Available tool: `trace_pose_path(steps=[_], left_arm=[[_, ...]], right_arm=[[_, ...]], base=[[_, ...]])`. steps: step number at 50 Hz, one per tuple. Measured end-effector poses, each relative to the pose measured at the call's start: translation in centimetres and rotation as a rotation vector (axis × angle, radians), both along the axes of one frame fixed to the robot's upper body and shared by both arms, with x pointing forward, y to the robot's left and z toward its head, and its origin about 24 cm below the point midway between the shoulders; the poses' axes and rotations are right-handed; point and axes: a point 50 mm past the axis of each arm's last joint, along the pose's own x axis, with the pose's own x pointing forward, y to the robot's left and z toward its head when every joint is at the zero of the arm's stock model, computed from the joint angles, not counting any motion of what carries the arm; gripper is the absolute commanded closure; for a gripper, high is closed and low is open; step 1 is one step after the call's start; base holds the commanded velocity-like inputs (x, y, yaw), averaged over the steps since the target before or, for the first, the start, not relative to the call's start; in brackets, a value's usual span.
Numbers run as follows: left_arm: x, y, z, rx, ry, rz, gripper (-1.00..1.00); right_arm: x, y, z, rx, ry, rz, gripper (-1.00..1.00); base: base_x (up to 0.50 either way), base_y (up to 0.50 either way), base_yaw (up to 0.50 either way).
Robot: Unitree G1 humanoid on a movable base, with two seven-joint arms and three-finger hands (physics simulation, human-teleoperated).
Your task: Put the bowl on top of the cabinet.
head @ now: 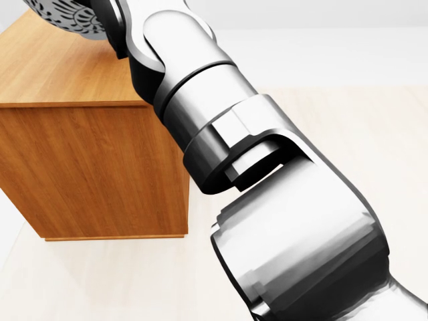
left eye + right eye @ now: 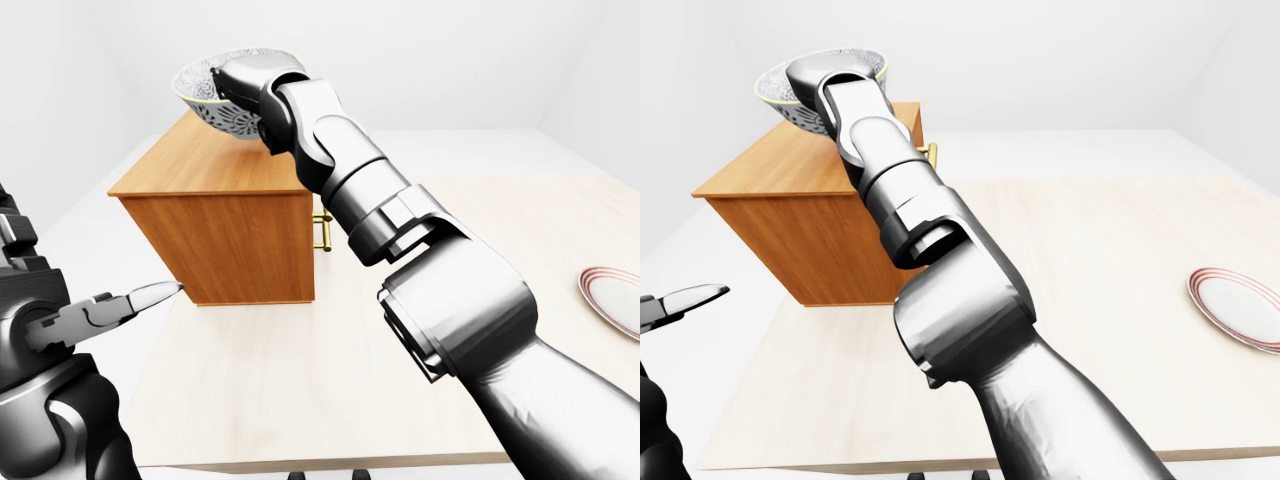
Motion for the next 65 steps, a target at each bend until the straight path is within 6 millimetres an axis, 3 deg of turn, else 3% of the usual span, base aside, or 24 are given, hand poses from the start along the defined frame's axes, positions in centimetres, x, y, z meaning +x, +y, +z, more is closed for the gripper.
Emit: trace_pose_path(steps=[8,11,12,13,21,23,31,65], left_arm=[[0.04,0.02,-0.02,0.0,0.001,0.0,-1.0],[0.06,0.02,-0.03,0.0,0.002,-0.001,-1.0],[0.07,0.02,-0.04,0.0,0.003,-0.001,-1.0],[0.08,0.02,-0.05,-0.001,0.003,-0.001,-1.0],[0.11,-0.01,-0.09,-0.001,0.005,-0.002,-1.0],[0.11,-0.03,-0.09,-0.001,0.005,-0.002,-1.0],[0.06,-0.06,-0.08,-0.001,0.005,-0.002,-1.0],[0.07,-0.13,-0.11,0.0,0.006,-0.004,-1.0]], right_arm=[[0.06,-0.11,-0.01,0.003,0.002,-0.002,1.0],[0.08,-0.15,0.01,0.005,-0.001,-0.003,0.79],[0.09,-0.17,0.03,0.006,-0.002,-0.003,0.55],[0.09,-0.19,0.05,0.006,-0.004,-0.004,0.51],[0.19,-0.34,-0.02,-0.001,-0.009,-0.012,0.42],[0.21,-0.37,-0.01,-0.005,-0.012,-0.014,0.27],[0.22,-0.5,0.22,-0.004,-0.031,-0.018,0.09],[0.2,-0.77,0.89,0.007,-0.058,-0.024,-0.05]], base=[[0.0,0.0,0.0],[0.0,0.0,0.0],[0.0,0.0,0.0],[0.0,0.0,0.0],[0.0,0.0,0.0],[0.0,0.0,0.0],[0.0,0.0,0.0],[0.0,0.0,0.0]])
